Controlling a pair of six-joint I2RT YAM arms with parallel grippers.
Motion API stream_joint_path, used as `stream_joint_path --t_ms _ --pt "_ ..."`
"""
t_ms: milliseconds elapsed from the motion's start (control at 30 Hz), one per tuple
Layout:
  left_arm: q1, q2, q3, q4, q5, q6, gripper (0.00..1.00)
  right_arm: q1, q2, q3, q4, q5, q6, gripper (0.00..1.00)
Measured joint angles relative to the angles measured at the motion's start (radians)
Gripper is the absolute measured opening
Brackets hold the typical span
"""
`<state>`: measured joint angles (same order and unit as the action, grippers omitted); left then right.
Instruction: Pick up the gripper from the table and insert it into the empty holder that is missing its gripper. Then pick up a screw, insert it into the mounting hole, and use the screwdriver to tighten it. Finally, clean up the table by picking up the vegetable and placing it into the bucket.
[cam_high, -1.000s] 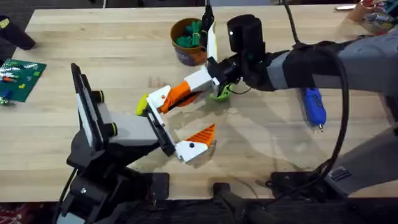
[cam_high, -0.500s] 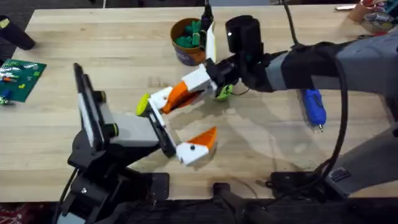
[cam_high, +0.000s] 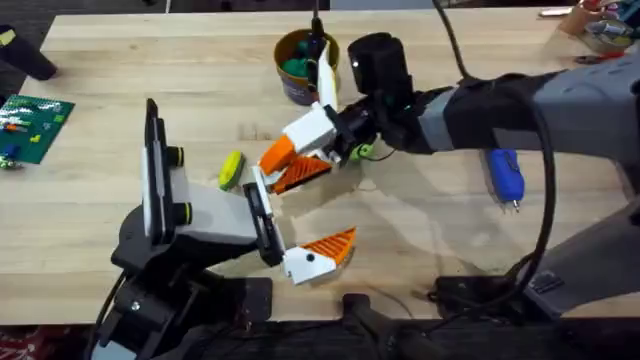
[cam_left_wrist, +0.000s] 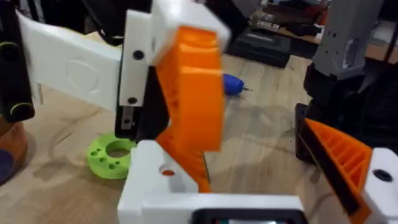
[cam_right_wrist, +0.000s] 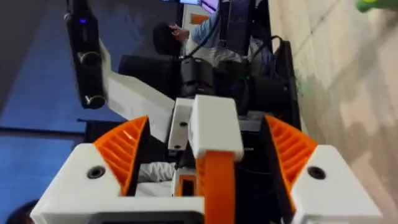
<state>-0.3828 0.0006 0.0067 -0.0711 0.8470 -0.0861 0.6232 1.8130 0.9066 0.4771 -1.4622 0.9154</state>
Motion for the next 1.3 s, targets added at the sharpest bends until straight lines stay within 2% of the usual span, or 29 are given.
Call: stream_joint_path --t_ms 200,500,600,867,1167,1233,1300 --pt "-0.001 0.0 0.0 0.0 0.014 0.0 0.988 -0.079 -0.022 -0.023 -0.193 0.017 -0.067 0.994" --pt "-0.001 0.0 0.0 -0.001 0.022 0.0 0.988 -0.179 -0.257 -0.166 -0.571 0.084 -0.309 0.993" --pt "-0.001 0.0 0.0 -0.001 0.022 0.0 0.988 -0.188 -0.324 -0.199 -0.629 0.097 -0.37 0.994" --pt "-0.001 0.0 0.0 -0.001 0.022 0.0 0.988 -0.188 -0.351 -0.215 -0.611 0.143 -0.429 0.992" --pt "-0.001 0.0 0.0 -0.001 0.022 0.0 0.988 -0.188 -0.305 -0.221 -0.378 0.147 -0.349 0.992" --pt "-0.001 0.0 0.0 -0.001 0.022 0.0 0.988 -0.188 -0.305 -0.221 -0.363 0.145 -0.331 0.941" --pt "-0.001 0.0 0.0 -0.001 0.022 0.0 0.988 -0.188 -0.305 -0.221 -0.359 0.139 -0.317 0.816"
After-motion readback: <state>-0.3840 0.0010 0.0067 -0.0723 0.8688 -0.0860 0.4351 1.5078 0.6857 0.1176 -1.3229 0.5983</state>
